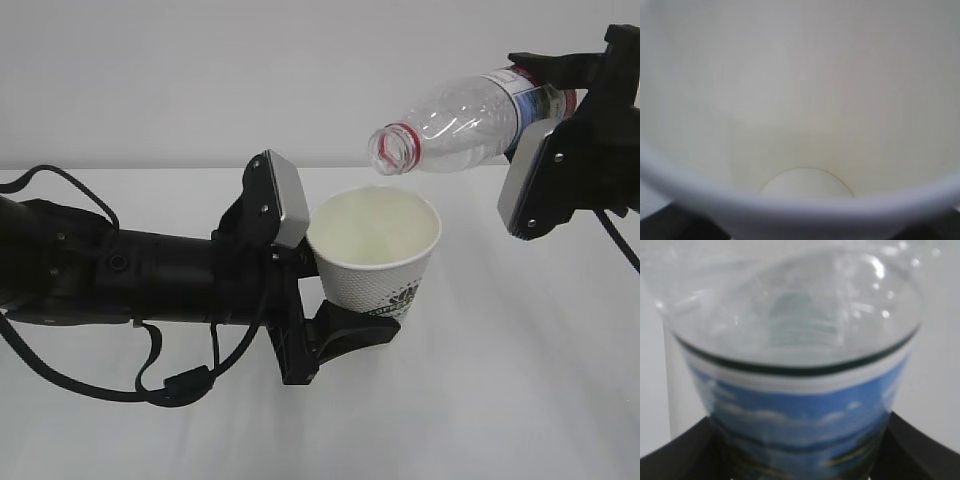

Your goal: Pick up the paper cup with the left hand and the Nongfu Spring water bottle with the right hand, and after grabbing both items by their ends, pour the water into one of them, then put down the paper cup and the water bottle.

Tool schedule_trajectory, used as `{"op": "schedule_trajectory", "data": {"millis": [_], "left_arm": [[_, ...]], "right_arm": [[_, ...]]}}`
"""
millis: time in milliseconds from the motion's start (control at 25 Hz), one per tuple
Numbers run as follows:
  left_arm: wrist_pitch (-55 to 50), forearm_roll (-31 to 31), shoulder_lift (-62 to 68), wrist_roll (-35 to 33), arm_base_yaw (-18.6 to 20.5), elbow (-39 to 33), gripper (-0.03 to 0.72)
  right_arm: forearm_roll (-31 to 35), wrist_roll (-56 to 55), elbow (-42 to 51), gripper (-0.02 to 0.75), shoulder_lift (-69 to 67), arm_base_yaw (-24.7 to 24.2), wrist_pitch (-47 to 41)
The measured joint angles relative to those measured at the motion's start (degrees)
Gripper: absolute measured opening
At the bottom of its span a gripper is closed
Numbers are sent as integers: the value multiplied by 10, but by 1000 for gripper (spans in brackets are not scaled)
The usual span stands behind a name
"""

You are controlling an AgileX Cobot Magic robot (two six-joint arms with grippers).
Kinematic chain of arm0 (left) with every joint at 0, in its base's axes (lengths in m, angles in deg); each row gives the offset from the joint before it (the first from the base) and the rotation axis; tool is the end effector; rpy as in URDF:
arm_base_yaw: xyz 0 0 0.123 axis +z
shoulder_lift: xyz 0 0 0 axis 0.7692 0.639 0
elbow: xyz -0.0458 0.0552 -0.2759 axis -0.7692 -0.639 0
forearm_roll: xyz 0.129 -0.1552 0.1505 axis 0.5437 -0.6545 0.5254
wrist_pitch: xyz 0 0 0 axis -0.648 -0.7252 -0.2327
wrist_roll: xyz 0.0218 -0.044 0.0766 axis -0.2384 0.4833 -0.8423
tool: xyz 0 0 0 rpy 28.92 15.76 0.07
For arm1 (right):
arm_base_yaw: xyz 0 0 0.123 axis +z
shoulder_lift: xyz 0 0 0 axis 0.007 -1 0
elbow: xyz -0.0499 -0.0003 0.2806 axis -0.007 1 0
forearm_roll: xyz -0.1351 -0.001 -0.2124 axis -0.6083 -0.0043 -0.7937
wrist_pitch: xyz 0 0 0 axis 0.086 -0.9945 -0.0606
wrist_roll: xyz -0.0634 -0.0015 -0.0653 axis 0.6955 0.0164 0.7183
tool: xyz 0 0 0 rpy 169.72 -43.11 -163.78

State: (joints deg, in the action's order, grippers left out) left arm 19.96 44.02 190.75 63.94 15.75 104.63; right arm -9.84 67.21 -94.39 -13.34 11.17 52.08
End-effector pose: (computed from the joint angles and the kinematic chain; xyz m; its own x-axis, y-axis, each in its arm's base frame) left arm 0.2548 -0.2453 0.1587 -0.0329 0.3384 -0.9404 0.9767 0.2104 0.0416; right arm 0.2848 0.0760 0.2377 0.3782 -0.9191 -0.1102 -0.0745 0.0884 -0.9933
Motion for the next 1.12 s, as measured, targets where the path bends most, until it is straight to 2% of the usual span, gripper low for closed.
{"op": "schedule_trajectory", "data": {"millis": [960, 1120], "left_arm": [[7, 4, 0, 1, 0, 0, 552], [8, 21, 0, 1, 0, 0, 552]], "right_arm": [[1, 5, 0, 515, 0, 0, 0], [1, 5, 0, 515, 0, 0, 0]]}}
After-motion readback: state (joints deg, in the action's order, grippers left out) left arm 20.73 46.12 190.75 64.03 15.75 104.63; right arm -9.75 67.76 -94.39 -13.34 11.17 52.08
